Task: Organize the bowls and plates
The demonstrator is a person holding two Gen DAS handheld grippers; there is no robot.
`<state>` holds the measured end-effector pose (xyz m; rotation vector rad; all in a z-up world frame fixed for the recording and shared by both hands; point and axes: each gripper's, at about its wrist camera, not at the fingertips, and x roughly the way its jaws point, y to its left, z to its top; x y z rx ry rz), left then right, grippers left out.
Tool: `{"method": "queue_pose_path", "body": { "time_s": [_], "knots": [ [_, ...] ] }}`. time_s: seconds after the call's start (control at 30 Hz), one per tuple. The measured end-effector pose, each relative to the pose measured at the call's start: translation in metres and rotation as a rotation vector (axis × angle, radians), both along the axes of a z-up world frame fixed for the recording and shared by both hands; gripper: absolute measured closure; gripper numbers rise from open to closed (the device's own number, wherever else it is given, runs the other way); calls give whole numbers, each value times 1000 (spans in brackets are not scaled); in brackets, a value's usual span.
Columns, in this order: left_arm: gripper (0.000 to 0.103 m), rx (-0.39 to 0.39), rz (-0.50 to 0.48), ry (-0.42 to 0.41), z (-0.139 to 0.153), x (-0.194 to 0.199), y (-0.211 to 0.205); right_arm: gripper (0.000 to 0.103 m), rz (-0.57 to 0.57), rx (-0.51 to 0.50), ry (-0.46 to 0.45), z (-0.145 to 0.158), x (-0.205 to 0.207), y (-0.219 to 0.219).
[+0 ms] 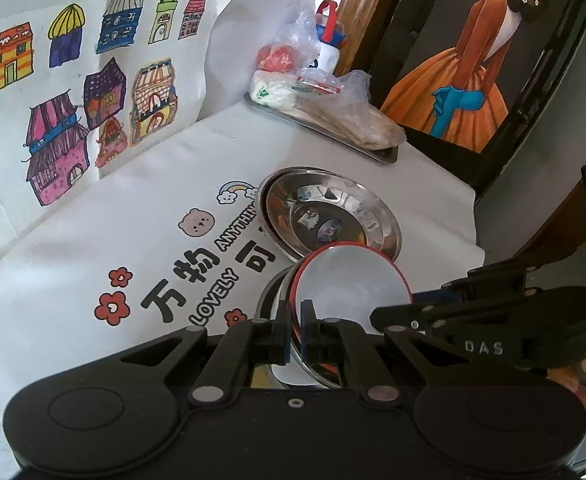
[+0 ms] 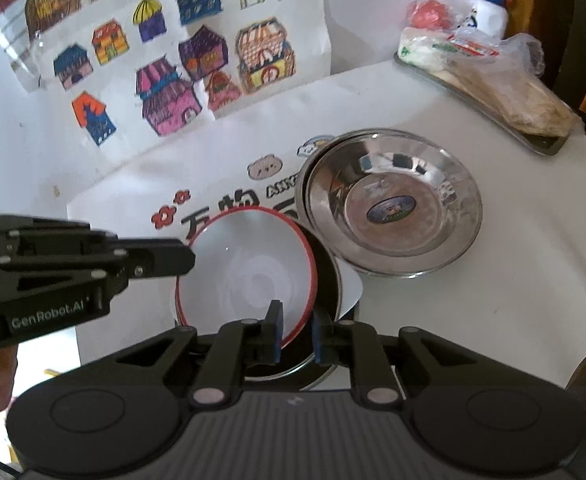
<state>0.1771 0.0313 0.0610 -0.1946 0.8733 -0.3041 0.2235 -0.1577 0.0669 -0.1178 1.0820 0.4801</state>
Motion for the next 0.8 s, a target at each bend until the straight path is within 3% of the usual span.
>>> {"method": "queue_pose_path", "body": {
  "time_s": [0.8],
  "knots": [
    [100, 58, -41, 9, -2, 11, -11, 81, -5, -56, 73, 2, 8, 5]
  ]
}}
